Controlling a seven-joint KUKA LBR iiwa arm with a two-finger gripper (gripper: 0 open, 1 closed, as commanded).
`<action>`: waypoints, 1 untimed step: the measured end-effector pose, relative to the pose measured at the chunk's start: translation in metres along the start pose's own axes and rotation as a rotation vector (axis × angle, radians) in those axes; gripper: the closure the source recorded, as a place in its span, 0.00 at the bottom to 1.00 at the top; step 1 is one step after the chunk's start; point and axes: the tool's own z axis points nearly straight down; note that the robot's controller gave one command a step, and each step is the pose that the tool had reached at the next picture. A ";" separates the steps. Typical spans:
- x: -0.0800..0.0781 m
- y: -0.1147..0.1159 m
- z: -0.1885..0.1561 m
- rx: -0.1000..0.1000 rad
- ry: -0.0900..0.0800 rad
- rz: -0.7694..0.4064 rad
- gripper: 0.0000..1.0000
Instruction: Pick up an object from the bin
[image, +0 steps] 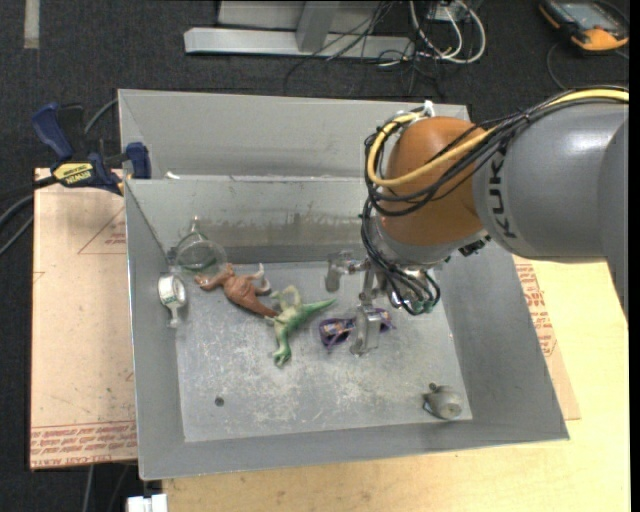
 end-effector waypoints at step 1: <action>0.032 -0.008 -0.024 0.000 -0.001 -0.009 0.00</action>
Offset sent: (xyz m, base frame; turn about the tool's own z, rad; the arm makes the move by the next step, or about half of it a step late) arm -0.0329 -0.0336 -0.0742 0.3700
